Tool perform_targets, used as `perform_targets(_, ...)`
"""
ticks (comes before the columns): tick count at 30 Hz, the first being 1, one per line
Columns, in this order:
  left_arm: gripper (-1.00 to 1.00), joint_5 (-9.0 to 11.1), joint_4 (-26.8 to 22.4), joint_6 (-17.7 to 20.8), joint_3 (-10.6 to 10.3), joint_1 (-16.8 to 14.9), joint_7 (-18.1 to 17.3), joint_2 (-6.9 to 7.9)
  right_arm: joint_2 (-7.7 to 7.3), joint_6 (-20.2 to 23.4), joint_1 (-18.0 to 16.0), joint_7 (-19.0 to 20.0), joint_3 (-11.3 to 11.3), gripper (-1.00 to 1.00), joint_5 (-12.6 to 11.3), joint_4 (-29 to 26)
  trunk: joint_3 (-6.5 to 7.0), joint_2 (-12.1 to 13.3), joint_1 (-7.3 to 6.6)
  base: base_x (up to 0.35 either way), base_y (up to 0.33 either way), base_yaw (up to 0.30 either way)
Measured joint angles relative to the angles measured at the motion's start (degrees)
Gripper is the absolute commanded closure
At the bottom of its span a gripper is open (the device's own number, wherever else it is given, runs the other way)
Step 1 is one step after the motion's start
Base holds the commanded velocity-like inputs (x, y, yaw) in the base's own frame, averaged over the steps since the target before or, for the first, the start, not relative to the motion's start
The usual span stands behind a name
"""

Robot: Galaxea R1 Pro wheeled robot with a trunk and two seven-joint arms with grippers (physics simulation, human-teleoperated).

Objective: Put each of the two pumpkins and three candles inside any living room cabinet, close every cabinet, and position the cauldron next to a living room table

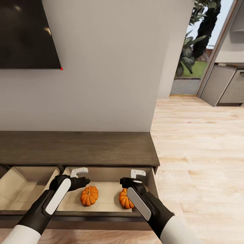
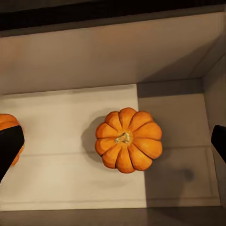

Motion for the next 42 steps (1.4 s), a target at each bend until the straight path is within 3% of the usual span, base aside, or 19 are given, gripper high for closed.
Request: perform_targets(42,-1.0,0.1,0.01,0.09,-0.13,0.02,-0.01,0.0,0.0,0.0,0.0,0.0,0.0,-1.0,0.01,-0.12,7.54,16.85,-9.23,-0.089,0.014,0.0)
